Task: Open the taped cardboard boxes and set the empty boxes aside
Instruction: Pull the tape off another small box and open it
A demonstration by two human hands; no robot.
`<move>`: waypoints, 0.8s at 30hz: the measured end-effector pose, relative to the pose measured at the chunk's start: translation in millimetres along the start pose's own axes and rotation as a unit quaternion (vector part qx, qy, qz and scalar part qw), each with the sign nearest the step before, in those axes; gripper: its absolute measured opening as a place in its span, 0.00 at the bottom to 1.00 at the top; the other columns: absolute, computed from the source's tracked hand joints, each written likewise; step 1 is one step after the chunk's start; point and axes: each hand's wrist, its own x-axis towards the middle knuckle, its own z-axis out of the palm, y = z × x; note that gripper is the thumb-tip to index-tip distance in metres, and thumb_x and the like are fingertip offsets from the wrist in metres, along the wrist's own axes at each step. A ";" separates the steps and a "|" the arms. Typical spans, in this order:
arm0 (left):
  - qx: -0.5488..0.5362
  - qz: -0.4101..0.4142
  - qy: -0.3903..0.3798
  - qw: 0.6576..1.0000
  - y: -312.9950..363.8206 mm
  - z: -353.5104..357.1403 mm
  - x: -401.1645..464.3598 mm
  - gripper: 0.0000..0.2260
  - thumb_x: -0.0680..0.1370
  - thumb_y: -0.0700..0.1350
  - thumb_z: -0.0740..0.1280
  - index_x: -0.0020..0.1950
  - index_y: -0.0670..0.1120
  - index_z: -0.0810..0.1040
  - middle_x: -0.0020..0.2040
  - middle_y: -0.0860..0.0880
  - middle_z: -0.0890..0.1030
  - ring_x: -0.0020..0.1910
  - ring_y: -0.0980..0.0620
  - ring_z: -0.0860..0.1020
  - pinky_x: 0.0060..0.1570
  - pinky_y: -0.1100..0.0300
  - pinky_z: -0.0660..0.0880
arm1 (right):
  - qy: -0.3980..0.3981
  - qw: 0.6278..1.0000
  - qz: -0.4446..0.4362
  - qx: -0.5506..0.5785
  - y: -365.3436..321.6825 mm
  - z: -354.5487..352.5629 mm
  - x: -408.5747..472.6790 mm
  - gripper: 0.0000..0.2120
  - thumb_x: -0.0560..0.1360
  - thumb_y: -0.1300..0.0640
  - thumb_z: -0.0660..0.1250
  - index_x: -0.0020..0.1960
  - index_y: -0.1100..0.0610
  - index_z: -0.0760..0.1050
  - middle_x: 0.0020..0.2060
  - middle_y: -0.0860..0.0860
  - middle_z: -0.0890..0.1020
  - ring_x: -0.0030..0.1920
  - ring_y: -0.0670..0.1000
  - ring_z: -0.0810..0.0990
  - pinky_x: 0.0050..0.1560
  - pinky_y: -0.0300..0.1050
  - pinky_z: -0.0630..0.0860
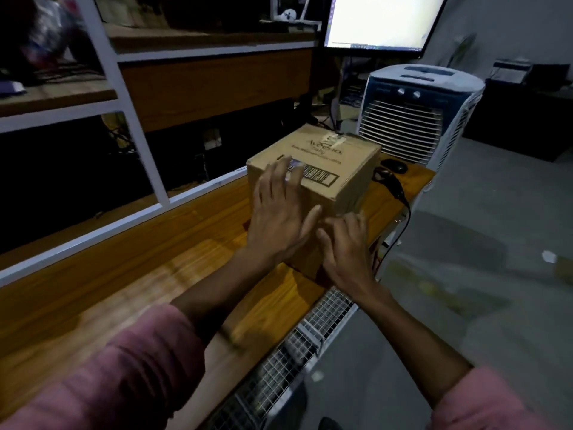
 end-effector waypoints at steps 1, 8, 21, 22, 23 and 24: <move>0.021 0.013 -0.016 1.000 0.8 -11.0 -7.9 0.34 0.82 0.64 0.56 0.80 0.43 0.60 0.80 0.38 0.58 0.80 0.37 0.56 0.78 0.38 0.55 | -0.001 1.000 0.002 0.022 -13.6 -2.0 -3.9 0.14 0.83 0.51 0.60 0.58 0.61 0.76 0.52 0.57 0.74 0.54 0.57 0.71 0.57 0.51 0.69; 0.072 -0.013 -0.087 0.994 9.8 -28.0 -30.1 0.29 0.82 0.64 0.46 0.74 0.47 0.69 0.73 0.42 0.70 0.75 0.43 0.65 0.77 0.38 0.56 | 0.013 0.990 0.025 0.135 -42.6 -14.2 -5.7 0.20 0.82 0.52 0.59 0.71 0.59 0.66 0.58 0.54 0.69 0.53 0.53 0.73 0.48 0.51 0.77; 0.159 -0.119 -0.005 0.980 -17.8 -85.2 -105.4 0.24 0.83 0.64 0.51 0.58 0.45 0.73 0.52 0.43 0.76 0.50 0.45 0.75 0.55 0.47 0.69 | -0.087 0.975 -0.085 0.184 -80.3 5.2 -22.4 0.22 0.84 0.51 0.60 0.76 0.55 0.62 0.56 0.54 0.70 0.52 0.55 0.70 0.51 0.55 0.73; 0.160 -0.152 -0.030 0.975 -22.4 -90.7 -116.1 0.27 0.82 0.67 0.50 0.63 0.46 0.71 0.56 0.43 0.76 0.53 0.44 0.76 0.59 0.46 0.69 | -0.100 0.971 -0.080 0.204 -87.3 9.1 -26.5 0.22 0.84 0.50 0.60 0.75 0.54 0.61 0.57 0.53 0.70 0.53 0.55 0.71 0.51 0.56 0.74; 0.154 -0.183 -0.044 0.970 -26.1 -96.0 -126.4 0.30 0.82 0.69 0.49 0.68 0.46 0.69 0.62 0.42 0.76 0.58 0.43 0.76 0.62 0.44 0.69 | -0.109 0.968 -0.078 0.214 -92.6 13.5 -29.8 0.22 0.84 0.49 0.60 0.75 0.54 0.61 0.58 0.53 0.70 0.53 0.55 0.72 0.51 0.57 0.75; 0.158 -0.209 -0.042 0.964 -28.5 -99.0 -134.6 0.33 0.81 0.70 0.50 0.73 0.46 0.65 0.67 0.41 0.74 0.62 0.41 0.76 0.63 0.42 0.69 | -0.118 0.963 -0.084 0.226 -95.3 15.4 -32.2 0.21 0.83 0.48 0.60 0.74 0.54 0.62 0.58 0.53 0.71 0.54 0.55 0.73 0.53 0.58 0.76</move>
